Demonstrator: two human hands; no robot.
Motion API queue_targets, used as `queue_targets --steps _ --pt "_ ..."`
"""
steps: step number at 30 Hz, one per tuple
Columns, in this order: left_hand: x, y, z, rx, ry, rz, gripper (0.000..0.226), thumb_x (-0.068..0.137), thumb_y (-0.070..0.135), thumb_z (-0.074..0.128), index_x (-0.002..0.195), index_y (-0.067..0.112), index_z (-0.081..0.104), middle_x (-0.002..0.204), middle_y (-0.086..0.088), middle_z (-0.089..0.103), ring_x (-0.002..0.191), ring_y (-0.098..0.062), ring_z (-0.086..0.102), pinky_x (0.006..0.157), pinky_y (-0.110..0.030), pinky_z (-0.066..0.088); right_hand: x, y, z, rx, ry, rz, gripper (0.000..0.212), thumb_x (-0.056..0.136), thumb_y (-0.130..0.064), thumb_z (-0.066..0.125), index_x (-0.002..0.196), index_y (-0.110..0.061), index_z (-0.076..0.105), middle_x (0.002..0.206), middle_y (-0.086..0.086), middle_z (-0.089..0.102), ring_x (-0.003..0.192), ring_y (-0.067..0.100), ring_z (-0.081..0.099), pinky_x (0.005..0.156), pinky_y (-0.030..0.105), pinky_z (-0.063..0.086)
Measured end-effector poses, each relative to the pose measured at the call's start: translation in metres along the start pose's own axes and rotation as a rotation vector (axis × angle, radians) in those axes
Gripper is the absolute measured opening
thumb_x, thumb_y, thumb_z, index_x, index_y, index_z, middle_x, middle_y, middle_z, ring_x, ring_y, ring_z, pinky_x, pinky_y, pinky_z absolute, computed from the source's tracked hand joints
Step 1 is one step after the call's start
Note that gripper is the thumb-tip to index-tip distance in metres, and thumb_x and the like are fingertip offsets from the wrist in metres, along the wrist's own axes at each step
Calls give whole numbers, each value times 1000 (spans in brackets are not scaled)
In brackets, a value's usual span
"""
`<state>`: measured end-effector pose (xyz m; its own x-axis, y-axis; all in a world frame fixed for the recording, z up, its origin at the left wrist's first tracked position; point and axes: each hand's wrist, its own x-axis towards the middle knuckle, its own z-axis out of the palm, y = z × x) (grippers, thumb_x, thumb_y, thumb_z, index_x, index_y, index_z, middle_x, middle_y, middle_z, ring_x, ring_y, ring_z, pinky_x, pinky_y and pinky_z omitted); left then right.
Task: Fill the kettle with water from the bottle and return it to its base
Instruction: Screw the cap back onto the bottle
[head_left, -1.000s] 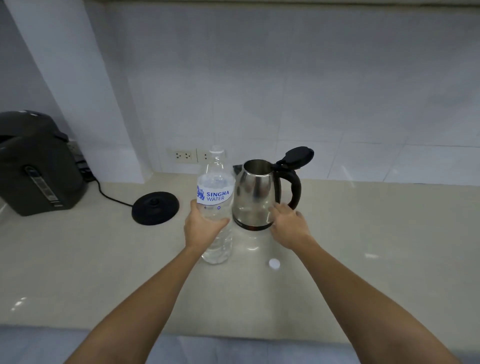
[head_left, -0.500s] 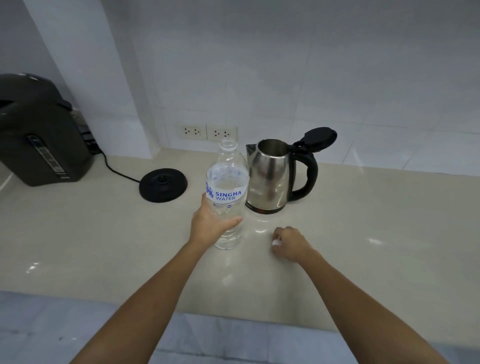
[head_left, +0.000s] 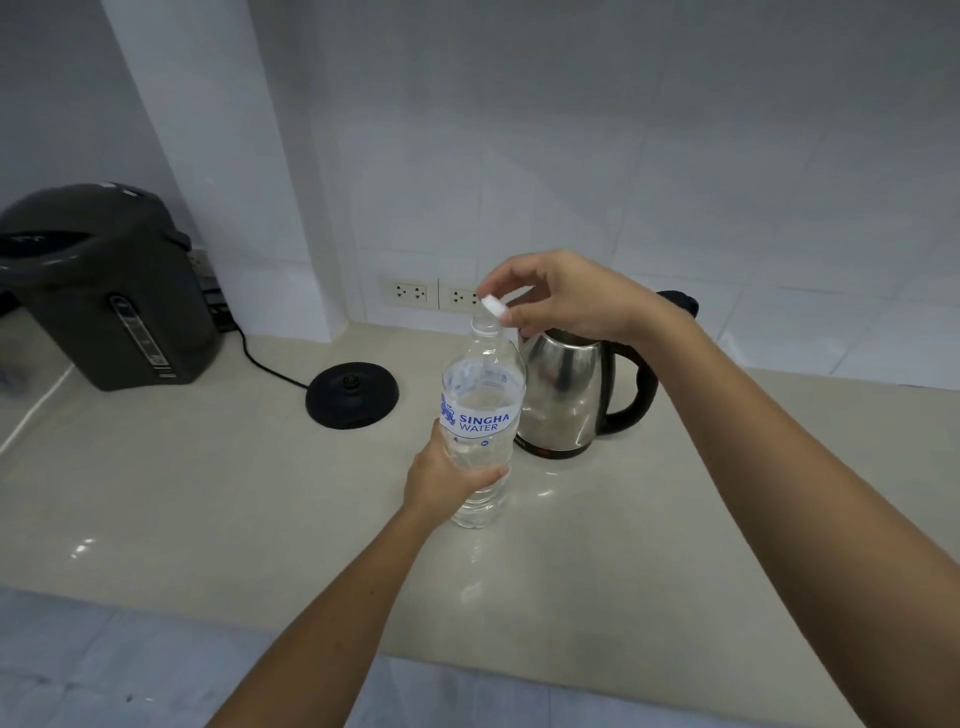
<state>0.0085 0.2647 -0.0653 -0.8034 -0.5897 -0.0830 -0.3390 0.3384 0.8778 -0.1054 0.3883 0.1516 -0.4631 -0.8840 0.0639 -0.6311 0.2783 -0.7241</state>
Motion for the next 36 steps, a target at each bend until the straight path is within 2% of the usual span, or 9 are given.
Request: queue_targets --steps 3,9,13,16,19,24,31,34,36 --pt "0 1 0 6 -8 -4 87 63 39 87 135 23 41 124 6 61 116 -19 57 90 -25 44 2 -14 -1 -318 -77 3 28 86 -11 68 106 -32 69 89 -31 66 92 6 69 90 35 54" --pt "-1 0 0 26 -5 -1 89 62 43 87 135 24 41 124 6 62 116 -20 58 92 -29 46 11 -29 6 -580 -94 -20 31 90 -13 63 112 -34 68 106 -7 67 101 14 64 87 31 49" --pt "-2 1 -1 30 -12 2 87 63 43 86 134 24 41 123 7 62 115 -20 58 92 -30 47 13 -38 7 -662 -118 -5 34 90 -8 63 118 -27 66 94 -10 58 88 13 56 76 23 38" --pt "-2 1 -1 32 -12 1 85 62 44 86 132 25 41 121 8 62 113 -20 59 90 -30 48 16 -41 7 -715 -121 14 28 89 -17 65 117 -22 66 104 -3 66 90 16 59 73 26 39" --pt "-2 0 -1 20 -15 9 85 63 42 86 132 25 42 119 10 62 112 -18 59 88 -28 47 19 -43 10 -746 -111 43 28 87 -24 66 114 -16 65 101 3 67 91 23 64 69 28 44" --pt "0 0 -1 29 -19 -5 84 62 44 87 131 25 42 120 8 63 112 -19 59 91 -32 49 25 -41 25 -901 -149 142 38 98 -30 53 126 -6 49 113 14 53 86 28 52 70 33 40" --pt "1 1 -3 27 -44 1 85 63 43 86 132 25 41 118 9 62 112 -19 59 91 -30 49 20 -43 10 -856 -189 4 28 91 -13 60 117 -23 60 84 -5 53 88 22 57 71 32 45" --pt "0 -1 -3 32 -49 2 86 60 45 87 131 27 42 118 10 63 111 -18 61 94 -35 51 17 -42 4 -859 -211 -61 40 84 1 64 111 -29 68 91 -3 65 90 18 60 76 31 49" --pt "0 -1 -2 39 -46 10 86 59 46 87 130 27 43 117 9 64 110 -19 61 94 -35 51 17 -41 4 -845 -194 -48 38 83 -4 67 112 -29 69 92 -5 66 89 16 59 77 30 50"
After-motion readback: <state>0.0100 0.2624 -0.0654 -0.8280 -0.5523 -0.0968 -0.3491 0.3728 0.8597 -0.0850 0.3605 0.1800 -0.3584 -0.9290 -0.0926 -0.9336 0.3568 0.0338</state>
